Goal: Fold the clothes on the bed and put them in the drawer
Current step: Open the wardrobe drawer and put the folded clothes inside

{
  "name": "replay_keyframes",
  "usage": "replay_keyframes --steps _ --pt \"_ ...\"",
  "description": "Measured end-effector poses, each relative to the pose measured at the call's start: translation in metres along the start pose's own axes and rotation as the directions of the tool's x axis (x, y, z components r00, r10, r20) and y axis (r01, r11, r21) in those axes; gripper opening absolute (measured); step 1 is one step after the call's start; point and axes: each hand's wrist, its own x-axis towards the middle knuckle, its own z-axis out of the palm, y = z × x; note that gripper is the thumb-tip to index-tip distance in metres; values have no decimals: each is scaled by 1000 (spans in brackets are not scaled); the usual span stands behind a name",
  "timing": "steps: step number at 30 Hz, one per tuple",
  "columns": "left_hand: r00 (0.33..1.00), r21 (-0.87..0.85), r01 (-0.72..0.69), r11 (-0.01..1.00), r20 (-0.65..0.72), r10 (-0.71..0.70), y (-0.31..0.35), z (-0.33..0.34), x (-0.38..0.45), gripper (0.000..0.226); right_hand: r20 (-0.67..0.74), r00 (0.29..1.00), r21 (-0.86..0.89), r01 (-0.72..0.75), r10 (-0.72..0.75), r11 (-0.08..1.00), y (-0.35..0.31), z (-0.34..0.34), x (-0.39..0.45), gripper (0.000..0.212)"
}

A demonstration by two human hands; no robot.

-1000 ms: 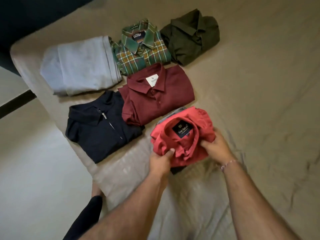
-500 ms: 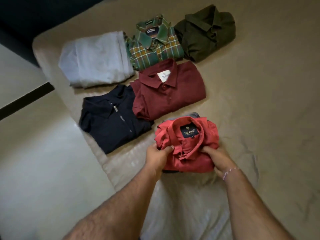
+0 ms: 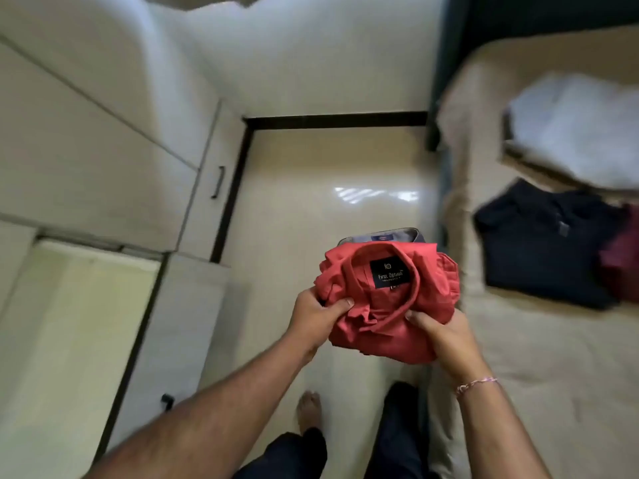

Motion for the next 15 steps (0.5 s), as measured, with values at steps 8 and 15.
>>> replay_keyframes --steps 8,15 --pt "928 -269 -187 945 -365 80 -41 -250 -28 18 246 963 -278 178 -109 944 -43 267 -61 24" --pt "764 -415 -287 863 -642 -54 -117 -453 -97 36 553 833 -486 307 16 818 -15 500 -146 38"
